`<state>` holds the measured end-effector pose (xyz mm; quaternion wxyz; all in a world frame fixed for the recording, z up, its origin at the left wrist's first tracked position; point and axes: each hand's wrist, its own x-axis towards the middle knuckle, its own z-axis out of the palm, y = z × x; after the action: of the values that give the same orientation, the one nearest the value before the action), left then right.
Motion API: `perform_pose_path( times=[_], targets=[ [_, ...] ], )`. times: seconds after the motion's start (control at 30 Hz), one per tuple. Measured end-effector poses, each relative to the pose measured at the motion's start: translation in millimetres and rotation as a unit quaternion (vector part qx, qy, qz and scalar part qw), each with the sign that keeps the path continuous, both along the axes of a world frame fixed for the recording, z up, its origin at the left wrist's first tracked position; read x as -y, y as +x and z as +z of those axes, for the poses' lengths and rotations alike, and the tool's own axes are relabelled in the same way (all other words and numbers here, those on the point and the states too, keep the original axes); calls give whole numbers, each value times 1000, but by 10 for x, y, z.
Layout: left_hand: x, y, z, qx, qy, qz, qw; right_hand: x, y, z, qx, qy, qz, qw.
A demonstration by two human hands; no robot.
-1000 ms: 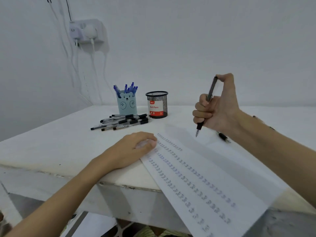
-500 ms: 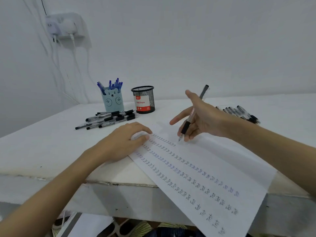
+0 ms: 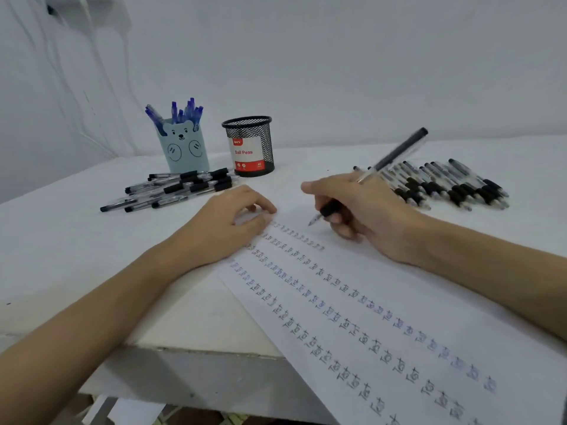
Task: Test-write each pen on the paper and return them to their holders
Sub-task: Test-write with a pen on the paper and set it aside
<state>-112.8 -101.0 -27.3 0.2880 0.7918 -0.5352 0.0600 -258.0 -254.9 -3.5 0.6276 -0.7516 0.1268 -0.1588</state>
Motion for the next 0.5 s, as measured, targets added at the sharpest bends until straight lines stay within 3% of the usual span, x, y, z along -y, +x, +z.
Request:
perform_pose_path(
  times=[0.33,0.5],
  targets=[
    [16,14,-12,16,7,5,1000,-98,21,-62,56,-178,-47,981],
    [12,16,-12,12,0,1,1000,-99,3,-65,75,-180,-43,980]
  ],
)
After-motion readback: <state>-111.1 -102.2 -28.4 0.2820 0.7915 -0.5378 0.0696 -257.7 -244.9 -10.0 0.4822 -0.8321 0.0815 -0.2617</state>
